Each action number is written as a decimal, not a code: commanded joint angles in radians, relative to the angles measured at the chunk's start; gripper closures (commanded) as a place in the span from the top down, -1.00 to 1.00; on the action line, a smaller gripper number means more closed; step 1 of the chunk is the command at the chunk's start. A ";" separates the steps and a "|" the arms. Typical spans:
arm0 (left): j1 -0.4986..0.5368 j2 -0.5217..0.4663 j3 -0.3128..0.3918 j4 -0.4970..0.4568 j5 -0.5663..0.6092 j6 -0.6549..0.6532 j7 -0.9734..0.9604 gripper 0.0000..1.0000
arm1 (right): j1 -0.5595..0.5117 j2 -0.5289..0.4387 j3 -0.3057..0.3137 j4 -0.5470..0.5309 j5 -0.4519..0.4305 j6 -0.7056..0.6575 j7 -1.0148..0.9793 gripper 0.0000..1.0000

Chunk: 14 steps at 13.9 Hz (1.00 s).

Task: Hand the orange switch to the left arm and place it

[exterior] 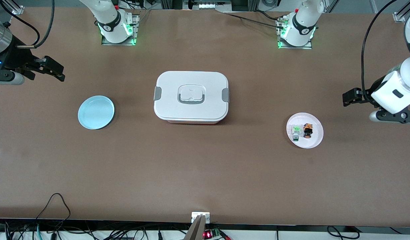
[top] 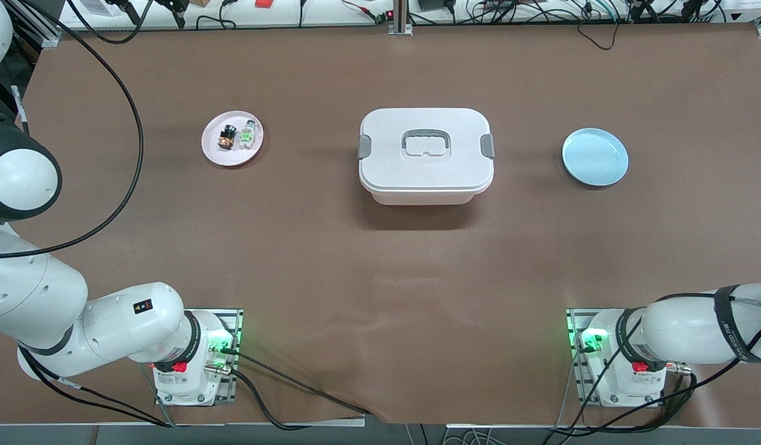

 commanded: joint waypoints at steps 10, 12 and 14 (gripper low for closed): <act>-0.442 -0.249 0.523 -0.250 -0.190 0.079 0.013 1.00 | -0.009 0.002 0.008 0.019 0.001 -0.013 0.005 1.00; -0.452 -0.278 0.529 -0.296 -0.190 0.125 0.013 1.00 | -0.009 0.002 0.007 0.019 0.001 -0.013 0.009 1.00; -0.447 -0.275 0.521 -0.286 -0.190 0.130 0.013 1.00 | -0.009 0.002 0.005 0.019 0.000 -0.013 0.011 1.00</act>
